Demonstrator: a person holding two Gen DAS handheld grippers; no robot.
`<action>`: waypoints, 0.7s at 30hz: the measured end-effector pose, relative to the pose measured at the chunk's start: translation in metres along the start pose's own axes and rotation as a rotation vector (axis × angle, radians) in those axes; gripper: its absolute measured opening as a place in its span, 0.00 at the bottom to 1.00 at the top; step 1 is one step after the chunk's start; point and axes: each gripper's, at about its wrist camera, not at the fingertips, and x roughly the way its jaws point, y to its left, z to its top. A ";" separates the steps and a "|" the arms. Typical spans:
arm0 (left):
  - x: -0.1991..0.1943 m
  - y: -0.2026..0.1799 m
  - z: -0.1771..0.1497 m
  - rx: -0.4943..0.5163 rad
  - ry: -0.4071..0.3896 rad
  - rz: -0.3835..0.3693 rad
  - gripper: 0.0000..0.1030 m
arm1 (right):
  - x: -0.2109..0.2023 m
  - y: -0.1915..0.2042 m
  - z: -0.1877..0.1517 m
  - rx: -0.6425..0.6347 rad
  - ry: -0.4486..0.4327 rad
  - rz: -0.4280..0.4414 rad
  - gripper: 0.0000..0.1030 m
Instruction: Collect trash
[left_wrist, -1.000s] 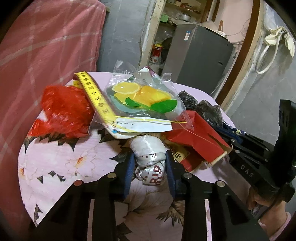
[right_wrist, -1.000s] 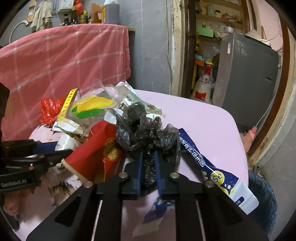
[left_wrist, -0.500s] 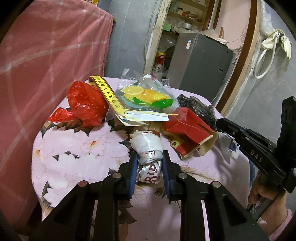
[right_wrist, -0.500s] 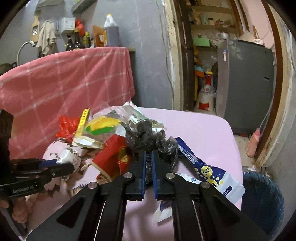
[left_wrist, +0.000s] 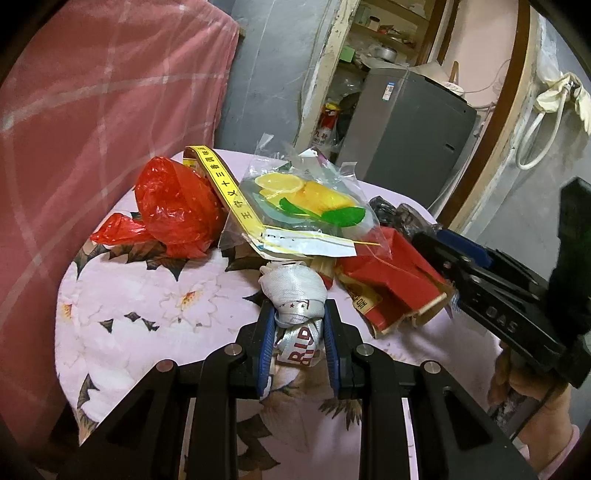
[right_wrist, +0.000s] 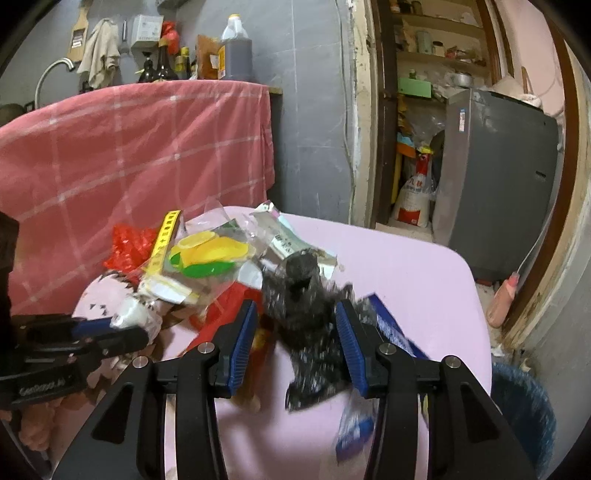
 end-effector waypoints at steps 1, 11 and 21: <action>0.000 0.000 -0.001 -0.002 0.002 -0.003 0.20 | 0.004 -0.001 0.001 0.001 0.009 0.002 0.42; -0.009 -0.006 -0.001 0.014 -0.021 -0.017 0.20 | 0.009 0.001 0.002 0.010 0.018 0.032 0.06; -0.038 -0.030 -0.003 0.038 -0.115 -0.014 0.20 | -0.038 -0.011 0.005 0.058 -0.136 0.054 0.03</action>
